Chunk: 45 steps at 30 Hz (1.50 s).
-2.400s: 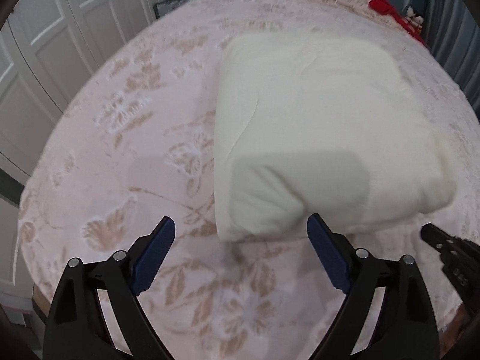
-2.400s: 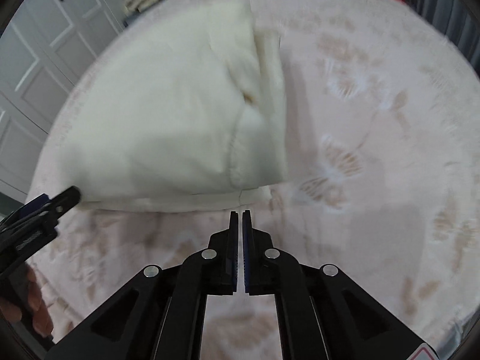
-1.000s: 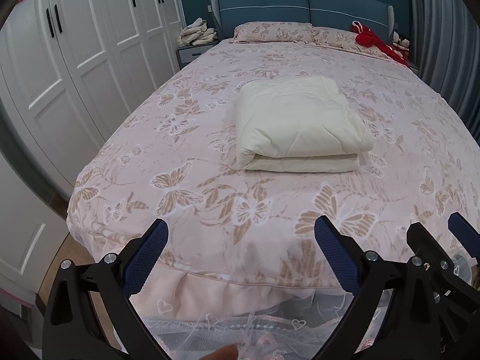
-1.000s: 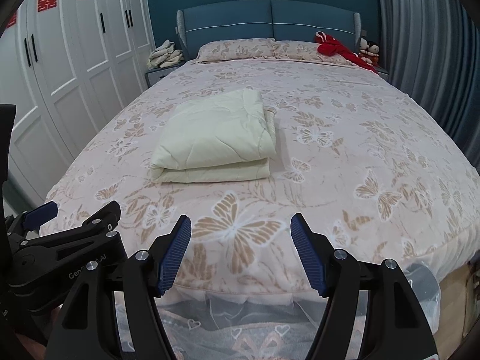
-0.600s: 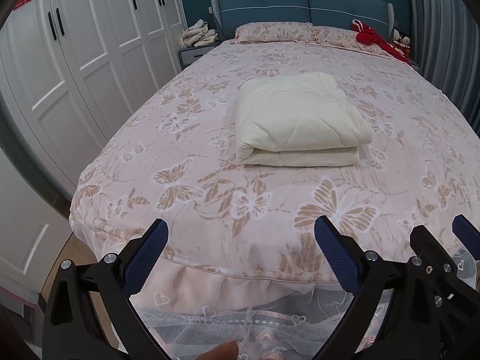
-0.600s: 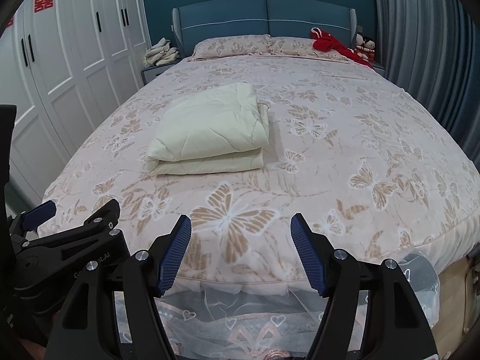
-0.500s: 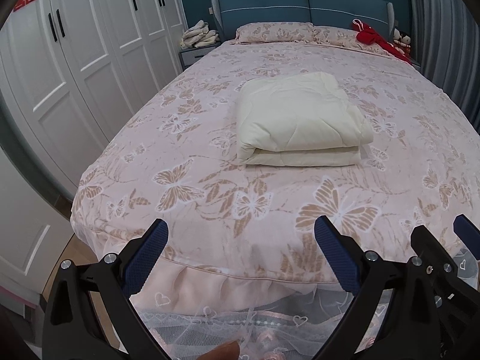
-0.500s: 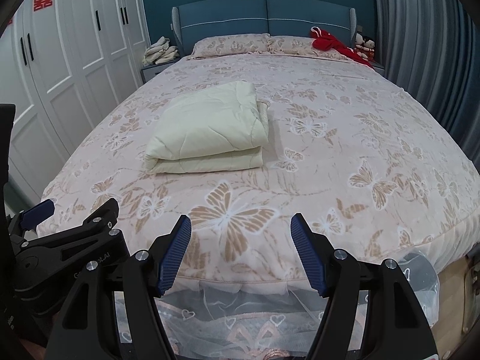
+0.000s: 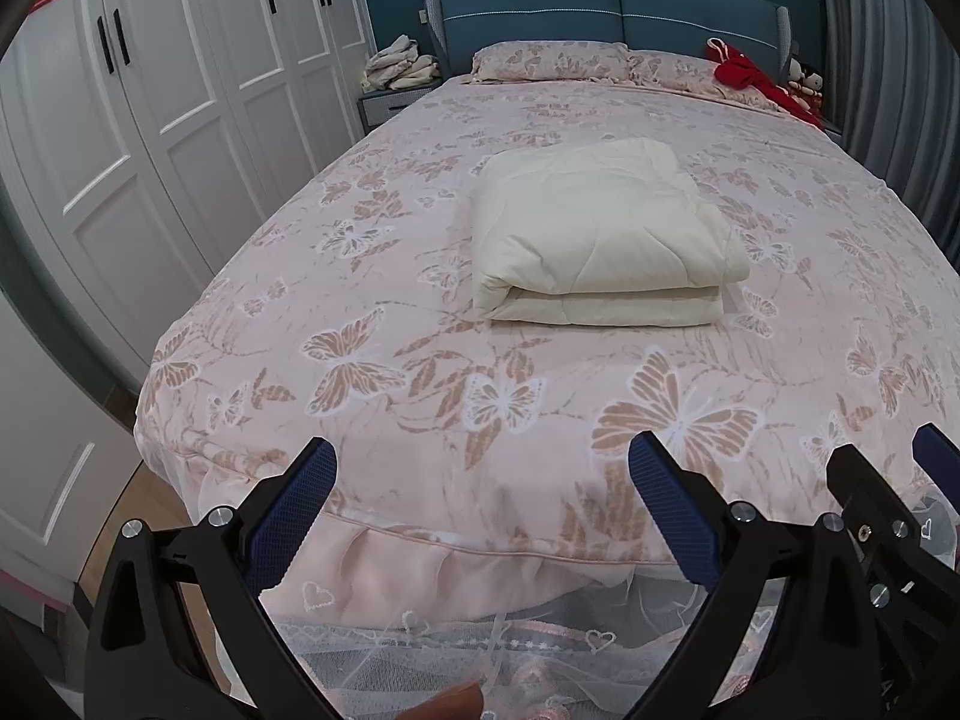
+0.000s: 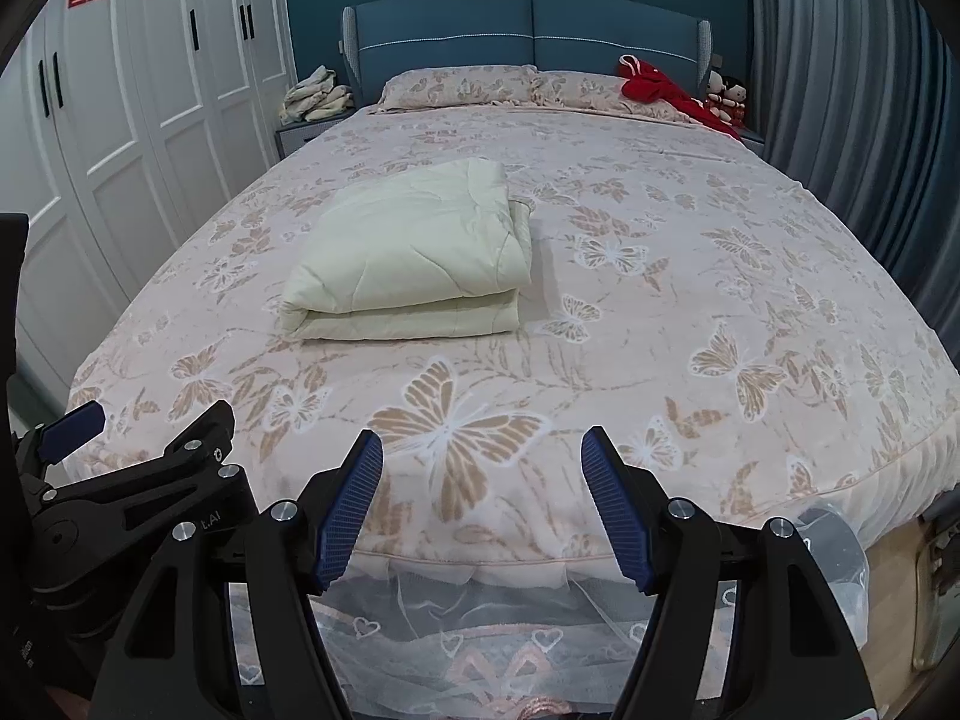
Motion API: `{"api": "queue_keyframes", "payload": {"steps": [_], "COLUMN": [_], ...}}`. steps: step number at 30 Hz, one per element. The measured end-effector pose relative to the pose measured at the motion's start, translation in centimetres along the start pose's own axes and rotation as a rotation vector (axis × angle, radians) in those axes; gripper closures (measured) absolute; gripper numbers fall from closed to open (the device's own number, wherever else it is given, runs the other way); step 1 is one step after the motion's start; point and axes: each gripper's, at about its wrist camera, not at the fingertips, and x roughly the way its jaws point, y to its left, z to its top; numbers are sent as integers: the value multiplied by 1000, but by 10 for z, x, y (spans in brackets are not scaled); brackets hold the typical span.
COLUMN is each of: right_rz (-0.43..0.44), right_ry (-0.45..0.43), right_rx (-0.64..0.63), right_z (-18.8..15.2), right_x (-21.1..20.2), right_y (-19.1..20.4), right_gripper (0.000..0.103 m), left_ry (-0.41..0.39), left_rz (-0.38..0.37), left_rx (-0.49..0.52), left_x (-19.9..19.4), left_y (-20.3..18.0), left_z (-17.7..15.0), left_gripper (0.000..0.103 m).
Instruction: Fold large clothes
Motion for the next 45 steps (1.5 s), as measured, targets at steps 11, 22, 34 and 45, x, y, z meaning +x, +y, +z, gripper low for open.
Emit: {"api": "queue_keyframes", "payload": {"steps": [11, 22, 34, 45], "right_rz": [-1, 50, 71, 74], "right_ry": [-1, 10, 25, 22], "right_rx": [-3, 36, 21, 11], "right_z": [-1, 1, 6, 9], "right_x": [-1, 7, 15, 17], "right_y": [4, -13, -12, -5], "right_gripper": [36, 19, 17, 17], "left_ry": [-2, -16, -24, -30], "left_rz": [2, 13, 26, 34], "left_rx": [-22, -41, -40, -51], "left_x": [2, -1, 0, 2], "left_y": [2, 6, 12, 18], "left_z": [-4, -1, 3, 6], "left_gripper": [7, 7, 7, 7]}}
